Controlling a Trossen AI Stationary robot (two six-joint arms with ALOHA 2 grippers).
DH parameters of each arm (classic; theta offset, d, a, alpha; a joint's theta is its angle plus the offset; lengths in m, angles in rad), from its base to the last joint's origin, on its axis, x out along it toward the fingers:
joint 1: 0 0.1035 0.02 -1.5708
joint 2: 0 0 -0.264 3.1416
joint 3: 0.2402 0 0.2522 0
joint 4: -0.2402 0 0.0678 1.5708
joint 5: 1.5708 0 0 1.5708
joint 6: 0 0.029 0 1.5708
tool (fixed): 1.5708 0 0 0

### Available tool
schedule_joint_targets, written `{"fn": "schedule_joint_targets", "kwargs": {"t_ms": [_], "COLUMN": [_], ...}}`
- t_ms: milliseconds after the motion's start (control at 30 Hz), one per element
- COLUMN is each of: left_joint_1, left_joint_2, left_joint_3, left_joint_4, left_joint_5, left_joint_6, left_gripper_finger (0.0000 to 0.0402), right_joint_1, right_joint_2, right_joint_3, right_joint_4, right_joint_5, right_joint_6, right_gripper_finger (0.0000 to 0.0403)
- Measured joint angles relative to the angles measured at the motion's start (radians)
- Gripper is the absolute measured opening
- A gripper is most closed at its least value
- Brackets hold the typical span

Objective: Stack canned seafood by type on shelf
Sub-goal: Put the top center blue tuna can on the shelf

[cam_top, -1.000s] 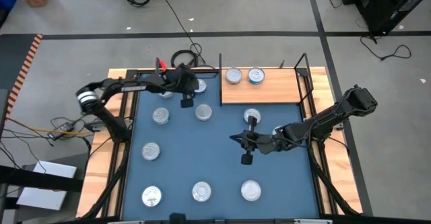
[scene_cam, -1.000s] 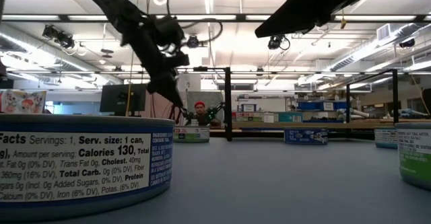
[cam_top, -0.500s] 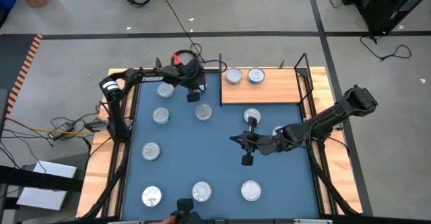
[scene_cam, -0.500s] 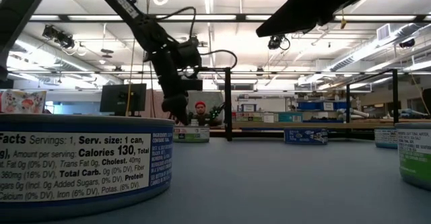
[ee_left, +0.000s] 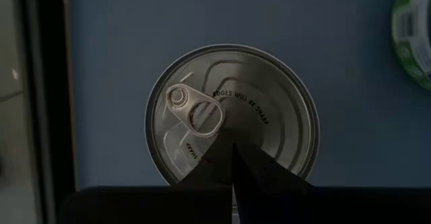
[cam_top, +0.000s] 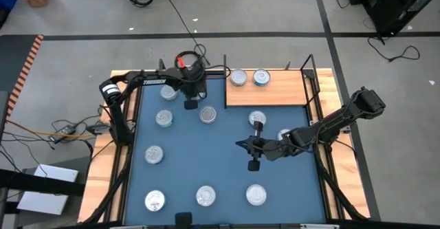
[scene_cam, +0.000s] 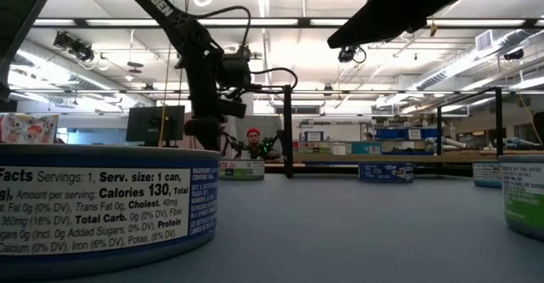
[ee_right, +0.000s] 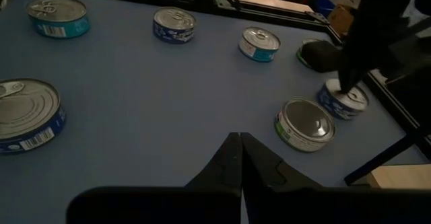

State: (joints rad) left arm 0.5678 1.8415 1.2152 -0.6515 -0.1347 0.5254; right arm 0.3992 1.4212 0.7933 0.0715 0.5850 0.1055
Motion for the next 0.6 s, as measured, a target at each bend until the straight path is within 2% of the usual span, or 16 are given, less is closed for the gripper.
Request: {"fn": "schedule_joint_targets", "kwargs": {"t_ms": [267,600], "left_joint_1": [-0.051,-0.114], "left_joint_2": [-0.006,-0.065], "left_joint_3": [0.000,-0.055], "left_joint_4": [-0.112,-0.122], "left_joint_5": [-0.004,0.049], "left_joint_6": [-0.039,-0.073], "left_gripper_finger": [0.0000,0.0000], "right_joint_1": [0.021,0.048], "right_joint_2": [0.000,0.000], "right_joint_3": [0.000,0.000], "right_joint_4": [-0.023,-0.023], "right_joint_5": [-0.001,-0.001], "right_joint_6": [0.012,0.024], "right_gripper_finger": [0.0006,0.0006]}}
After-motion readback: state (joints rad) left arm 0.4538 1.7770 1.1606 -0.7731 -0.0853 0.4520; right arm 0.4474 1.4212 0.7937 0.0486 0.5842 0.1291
